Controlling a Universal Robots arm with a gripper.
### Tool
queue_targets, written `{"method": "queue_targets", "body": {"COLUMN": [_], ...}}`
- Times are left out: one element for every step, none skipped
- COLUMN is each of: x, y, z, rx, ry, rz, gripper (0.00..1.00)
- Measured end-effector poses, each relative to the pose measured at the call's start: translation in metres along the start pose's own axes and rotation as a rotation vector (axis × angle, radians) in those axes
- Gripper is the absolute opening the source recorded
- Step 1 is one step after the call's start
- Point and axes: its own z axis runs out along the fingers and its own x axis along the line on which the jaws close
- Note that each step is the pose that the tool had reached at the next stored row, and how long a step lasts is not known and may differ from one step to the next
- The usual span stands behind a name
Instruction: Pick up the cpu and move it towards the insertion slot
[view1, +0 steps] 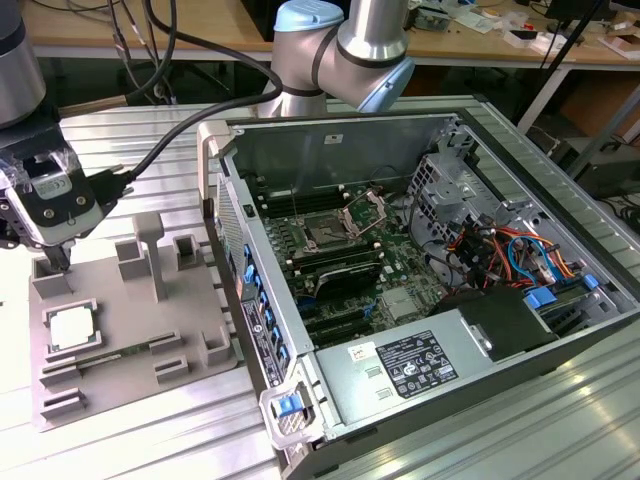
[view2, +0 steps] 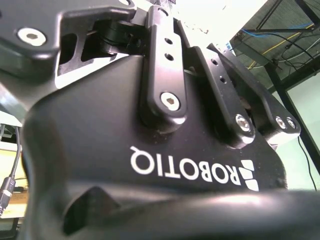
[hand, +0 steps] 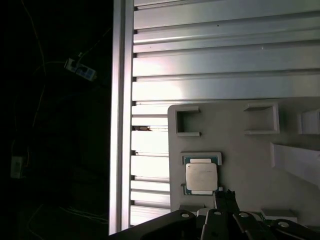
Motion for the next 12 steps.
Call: {"method": "queue_targets", "body": {"x": [0.0000,0.0000,0.0000,0.0000,0.0000,0.0000,0.0000,0.0000,0.0000,0.0000,0.0000,0.0000], "y": [0.0000,0.0000,0.0000,0.0000,0.0000,-0.0001,-0.0001,-0.0001,-0.0001,-0.0001,-0.0001,-0.0001], "z": [0.0001,0.0003,0.0005,0.0007,0.0008,0.0020,0.0029,0.0031,0.0032,0.0034,0.0036,0.0038], "rx": [0.0000,0.0000,0.0000,0.0000,0.0000,0.0000,0.0000,0.0000,0.0000,0.0000,0.0000,0.0000], "ry": [0.0000,0.0000,0.0000,0.0001,0.0000,0.0001,0.0000,0.0000,0.0001,0.0000,0.0001,0.0000], "rz": [0.000,0.000,0.000,0.000,0.000,0.000,0.000,0.000,0.000,0.000,0.000,0.000], "gripper": [0.11,0.11,0.11,0.11,0.11,0.11,0.11,0.11,0.11,0.11,0.11,0.11]}}
